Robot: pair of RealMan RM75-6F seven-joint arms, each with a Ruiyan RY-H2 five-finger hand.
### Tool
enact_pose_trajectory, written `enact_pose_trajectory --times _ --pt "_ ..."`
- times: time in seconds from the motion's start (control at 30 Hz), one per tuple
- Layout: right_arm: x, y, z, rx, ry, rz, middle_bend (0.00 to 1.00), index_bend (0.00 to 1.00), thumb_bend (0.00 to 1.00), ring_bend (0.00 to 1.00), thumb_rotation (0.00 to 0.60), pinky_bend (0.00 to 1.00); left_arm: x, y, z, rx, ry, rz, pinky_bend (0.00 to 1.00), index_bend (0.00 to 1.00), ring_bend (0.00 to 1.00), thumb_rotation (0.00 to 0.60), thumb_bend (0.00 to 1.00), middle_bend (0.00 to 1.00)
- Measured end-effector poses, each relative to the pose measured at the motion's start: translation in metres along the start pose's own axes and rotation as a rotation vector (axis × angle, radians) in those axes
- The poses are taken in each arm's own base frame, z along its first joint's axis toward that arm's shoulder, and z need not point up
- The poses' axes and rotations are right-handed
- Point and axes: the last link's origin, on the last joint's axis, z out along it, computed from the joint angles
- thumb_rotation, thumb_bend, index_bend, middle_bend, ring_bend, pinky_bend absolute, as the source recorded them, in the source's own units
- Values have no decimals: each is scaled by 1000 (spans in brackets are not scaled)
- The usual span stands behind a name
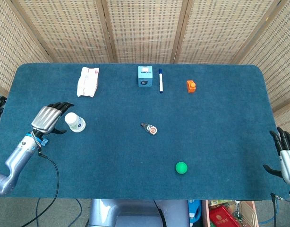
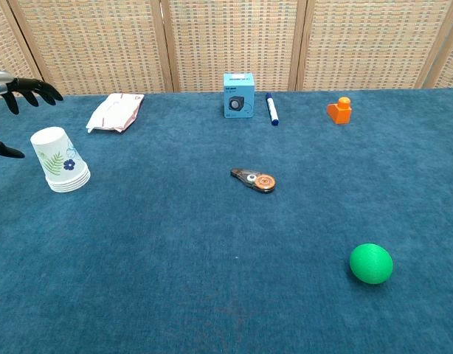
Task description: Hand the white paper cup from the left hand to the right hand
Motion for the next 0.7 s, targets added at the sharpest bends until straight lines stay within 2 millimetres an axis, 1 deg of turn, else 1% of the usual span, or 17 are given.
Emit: enact_pose_trajectory --times 0.23,0.43,0.5,0.7 --pt "-3 0 1 -4 -11 -6 0 0 0 0 600 0 -6 3 16 6 6 8 361 259 298 600 97 279" --pt "-6 1 2 -8 -18 -10 0 0 0 0 600 0 -12 10 29 0 5 16 402 295 330 600 97 311" --pt "-6 1 2 -10 -18 -10 0 0 0 0 600 0 -14 12 32 -1 3 18 418 321 351 600 97 338" --pt "-5 2 3 -12 -15 -6 0 0 0 0 600 0 -17 12 36 6 0 32 509 469 466 600 97 471"
